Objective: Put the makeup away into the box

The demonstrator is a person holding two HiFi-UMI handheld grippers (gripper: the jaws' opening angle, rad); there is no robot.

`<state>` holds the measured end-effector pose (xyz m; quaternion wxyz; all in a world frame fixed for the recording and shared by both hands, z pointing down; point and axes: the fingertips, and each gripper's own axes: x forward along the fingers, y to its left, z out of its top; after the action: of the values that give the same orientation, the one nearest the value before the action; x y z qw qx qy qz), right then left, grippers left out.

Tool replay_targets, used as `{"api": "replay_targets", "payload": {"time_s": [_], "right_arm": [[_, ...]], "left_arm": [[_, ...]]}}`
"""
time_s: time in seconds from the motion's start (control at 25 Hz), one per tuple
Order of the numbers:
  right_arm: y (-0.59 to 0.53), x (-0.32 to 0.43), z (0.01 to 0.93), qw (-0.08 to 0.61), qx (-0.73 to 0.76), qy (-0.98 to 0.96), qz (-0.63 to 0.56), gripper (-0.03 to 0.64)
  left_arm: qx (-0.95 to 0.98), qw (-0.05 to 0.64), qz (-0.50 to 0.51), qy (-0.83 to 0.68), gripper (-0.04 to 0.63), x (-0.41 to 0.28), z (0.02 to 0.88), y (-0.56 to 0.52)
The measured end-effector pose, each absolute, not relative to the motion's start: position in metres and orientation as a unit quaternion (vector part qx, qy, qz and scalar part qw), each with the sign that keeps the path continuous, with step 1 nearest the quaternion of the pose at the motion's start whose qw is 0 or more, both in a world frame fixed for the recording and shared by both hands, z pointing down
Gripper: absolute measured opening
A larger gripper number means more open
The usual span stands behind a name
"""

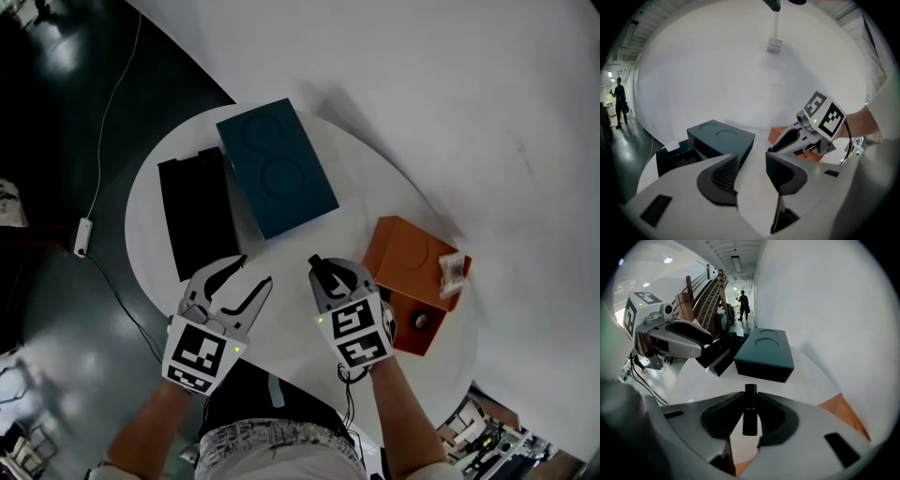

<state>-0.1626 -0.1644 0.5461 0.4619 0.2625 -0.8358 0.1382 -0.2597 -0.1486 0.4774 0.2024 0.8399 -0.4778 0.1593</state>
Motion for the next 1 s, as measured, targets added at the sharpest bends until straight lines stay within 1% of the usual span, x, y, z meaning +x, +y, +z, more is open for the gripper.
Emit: {"api": "replay_targets", "payload": {"time_s": [0.28,0.56,1.0], "right_arm": [[-0.161,-0.12,0.522,0.442,0.306,-0.83,0.149,0.099],[-0.153,-0.061,0.511,0.426,0.353,-0.816,0.168,0.098],[-0.124,0.038,0.521,0.419,0.41,-0.782,0.209,0.099]], "left_arm": [[0.861,0.182,0.168,-0.445,0.209,-0.219,0.461,-0.152],[0.882,0.165,0.181,-0.402,0.209,-0.163,0.452,-0.152],[0.91,0.129,0.208,-0.335,0.209,-0.072,0.448,-0.148]]}}
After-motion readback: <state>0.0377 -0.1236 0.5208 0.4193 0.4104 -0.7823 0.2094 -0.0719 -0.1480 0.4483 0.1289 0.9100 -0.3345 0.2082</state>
